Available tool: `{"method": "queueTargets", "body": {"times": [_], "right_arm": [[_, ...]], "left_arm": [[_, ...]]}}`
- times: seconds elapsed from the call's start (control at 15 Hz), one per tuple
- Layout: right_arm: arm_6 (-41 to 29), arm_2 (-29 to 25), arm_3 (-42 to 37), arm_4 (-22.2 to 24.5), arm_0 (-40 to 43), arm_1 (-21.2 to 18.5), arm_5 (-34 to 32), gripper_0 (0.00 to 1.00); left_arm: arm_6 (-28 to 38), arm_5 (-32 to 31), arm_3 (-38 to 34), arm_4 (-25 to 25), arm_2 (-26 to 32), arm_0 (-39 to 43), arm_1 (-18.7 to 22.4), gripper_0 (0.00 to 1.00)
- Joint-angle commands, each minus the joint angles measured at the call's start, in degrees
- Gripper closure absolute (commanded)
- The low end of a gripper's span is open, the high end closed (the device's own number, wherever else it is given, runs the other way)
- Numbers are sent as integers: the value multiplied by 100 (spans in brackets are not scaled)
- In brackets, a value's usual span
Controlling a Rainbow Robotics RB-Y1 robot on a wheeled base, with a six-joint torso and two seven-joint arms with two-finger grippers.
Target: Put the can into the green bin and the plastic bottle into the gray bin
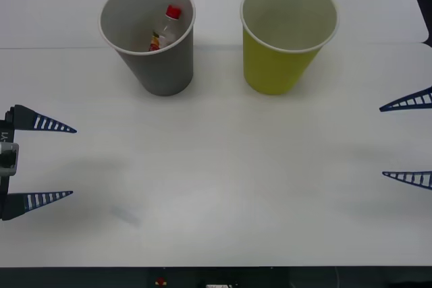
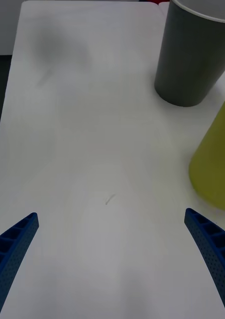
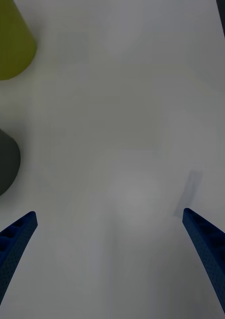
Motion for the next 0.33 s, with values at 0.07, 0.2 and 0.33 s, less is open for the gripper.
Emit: {"method": "queueTargets", "body": {"times": [0.07,0.2,0.33], "right_arm": [[7,-71,-6,108,41,0,0,0],[7,-71,-6,108,41,0,0,0],[7,-71,-6,108,41,0,0,0]], "left_arm": [[0,0,0,0,0,0,0,0],[0,0,0,0,0,0,0,0],[0,0,0,0,0,0,0,0]]}}
